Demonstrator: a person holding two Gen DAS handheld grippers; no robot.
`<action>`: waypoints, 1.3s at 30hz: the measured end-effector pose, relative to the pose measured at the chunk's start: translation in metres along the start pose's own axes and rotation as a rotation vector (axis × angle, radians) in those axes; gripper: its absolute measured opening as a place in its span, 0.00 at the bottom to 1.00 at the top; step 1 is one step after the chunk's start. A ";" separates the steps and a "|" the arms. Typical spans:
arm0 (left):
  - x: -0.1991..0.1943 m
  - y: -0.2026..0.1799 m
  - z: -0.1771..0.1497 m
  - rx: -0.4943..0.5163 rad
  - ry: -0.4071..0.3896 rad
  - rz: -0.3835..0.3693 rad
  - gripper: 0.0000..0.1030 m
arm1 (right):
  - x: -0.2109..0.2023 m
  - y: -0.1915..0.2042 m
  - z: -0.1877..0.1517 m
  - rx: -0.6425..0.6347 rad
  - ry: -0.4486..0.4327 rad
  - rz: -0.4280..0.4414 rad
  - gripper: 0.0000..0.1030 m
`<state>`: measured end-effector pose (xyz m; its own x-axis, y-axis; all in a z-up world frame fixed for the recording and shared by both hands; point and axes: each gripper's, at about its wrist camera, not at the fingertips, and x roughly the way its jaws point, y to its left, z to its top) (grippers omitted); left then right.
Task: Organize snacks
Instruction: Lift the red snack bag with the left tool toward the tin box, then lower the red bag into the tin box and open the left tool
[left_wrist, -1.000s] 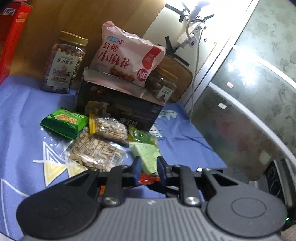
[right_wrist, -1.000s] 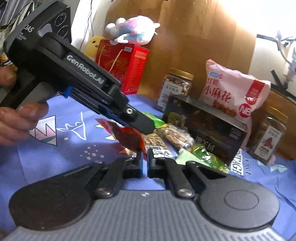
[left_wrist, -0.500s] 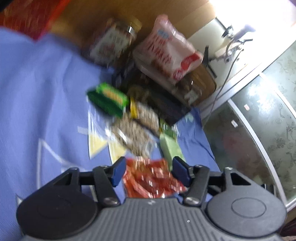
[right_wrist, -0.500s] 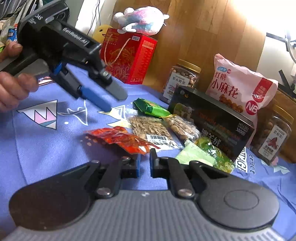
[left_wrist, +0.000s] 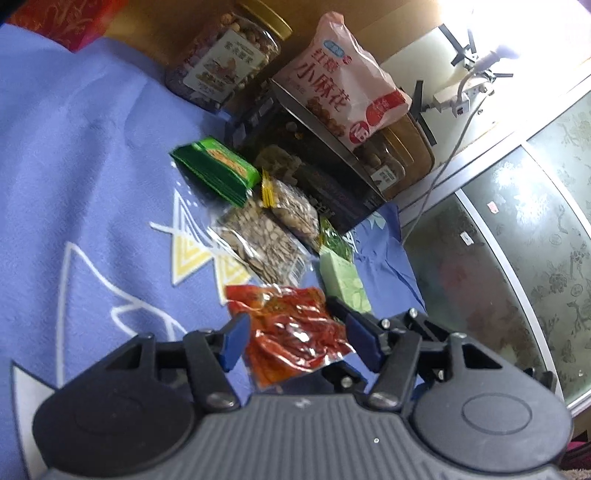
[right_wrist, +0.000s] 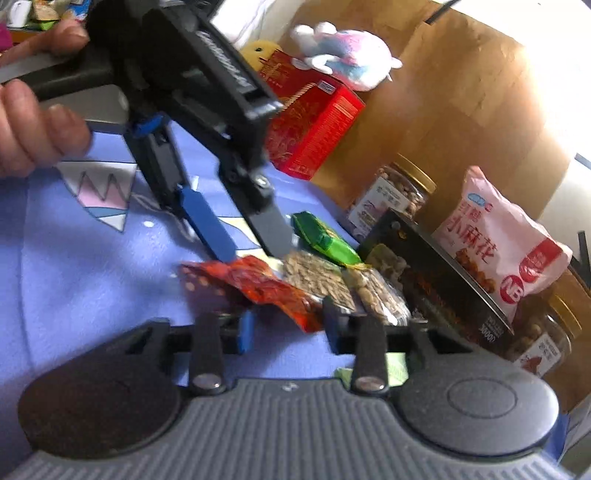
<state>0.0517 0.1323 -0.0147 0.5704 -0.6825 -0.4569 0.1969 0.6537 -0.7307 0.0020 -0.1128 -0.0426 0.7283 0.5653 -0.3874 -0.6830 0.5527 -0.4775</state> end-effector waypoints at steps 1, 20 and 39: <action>-0.004 0.002 0.001 -0.007 -0.014 0.002 0.61 | -0.001 -0.001 -0.001 0.015 0.004 -0.006 0.18; 0.029 -0.048 0.058 0.135 -0.031 -0.053 0.26 | 0.003 -0.042 0.011 -0.020 -0.062 -0.223 0.15; 0.068 -0.063 0.111 0.295 -0.203 0.112 0.33 | 0.019 -0.104 -0.011 0.149 -0.019 -0.390 0.36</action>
<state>0.1666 0.0812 0.0566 0.7420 -0.5423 -0.3942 0.3291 0.8069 -0.4905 0.0874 -0.1667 -0.0085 0.9339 0.3066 -0.1842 -0.3576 0.8094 -0.4658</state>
